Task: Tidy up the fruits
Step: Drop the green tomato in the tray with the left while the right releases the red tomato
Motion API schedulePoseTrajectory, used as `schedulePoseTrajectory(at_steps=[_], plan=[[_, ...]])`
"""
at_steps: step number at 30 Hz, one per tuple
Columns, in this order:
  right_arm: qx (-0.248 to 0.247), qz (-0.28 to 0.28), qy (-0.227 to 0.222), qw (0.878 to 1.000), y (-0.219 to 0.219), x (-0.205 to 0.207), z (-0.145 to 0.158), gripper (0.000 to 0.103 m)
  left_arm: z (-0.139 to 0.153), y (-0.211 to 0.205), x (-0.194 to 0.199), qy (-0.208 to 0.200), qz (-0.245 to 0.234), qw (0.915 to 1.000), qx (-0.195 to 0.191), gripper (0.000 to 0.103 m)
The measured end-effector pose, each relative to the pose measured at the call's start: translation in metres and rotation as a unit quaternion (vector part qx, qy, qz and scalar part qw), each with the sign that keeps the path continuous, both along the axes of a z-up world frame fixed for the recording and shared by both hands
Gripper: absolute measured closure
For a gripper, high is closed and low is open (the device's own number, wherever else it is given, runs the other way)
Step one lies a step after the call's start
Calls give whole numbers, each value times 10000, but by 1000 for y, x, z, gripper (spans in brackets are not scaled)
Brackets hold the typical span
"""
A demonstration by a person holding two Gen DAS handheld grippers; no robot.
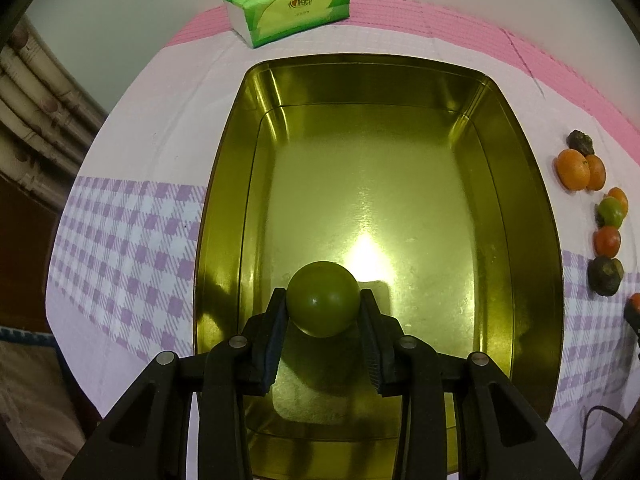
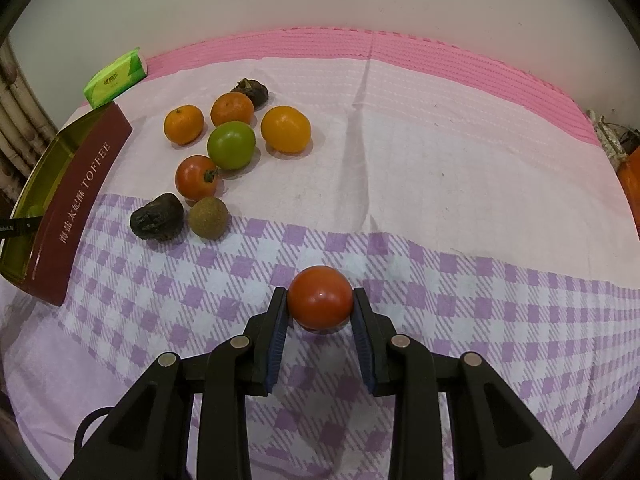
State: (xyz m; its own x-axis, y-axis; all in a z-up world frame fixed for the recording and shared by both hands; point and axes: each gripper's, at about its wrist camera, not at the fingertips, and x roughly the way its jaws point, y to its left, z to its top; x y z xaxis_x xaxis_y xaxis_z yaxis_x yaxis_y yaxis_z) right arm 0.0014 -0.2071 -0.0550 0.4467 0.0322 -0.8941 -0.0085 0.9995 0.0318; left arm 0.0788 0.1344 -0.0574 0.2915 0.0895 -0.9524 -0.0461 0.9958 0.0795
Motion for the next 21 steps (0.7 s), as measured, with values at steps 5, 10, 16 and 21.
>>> schedulePoseTrajectory(at_steps=[5,10,16,21], plan=[[-26,130,-90,9999,10,2,14,74,1,0,-1,-19,-7,10000,-73,64],[28,768,-403,9962,56,15,45,74,14,7,-10,-252,42,9993,-281,40],[601,1801,-612,9799,144,39,69,74,55,18,-38,-1040,79,9928,-593,33],[651,2472,-433,9658,215,53,59,74,75,45,-59,-1610,537,9853,-176,28]])
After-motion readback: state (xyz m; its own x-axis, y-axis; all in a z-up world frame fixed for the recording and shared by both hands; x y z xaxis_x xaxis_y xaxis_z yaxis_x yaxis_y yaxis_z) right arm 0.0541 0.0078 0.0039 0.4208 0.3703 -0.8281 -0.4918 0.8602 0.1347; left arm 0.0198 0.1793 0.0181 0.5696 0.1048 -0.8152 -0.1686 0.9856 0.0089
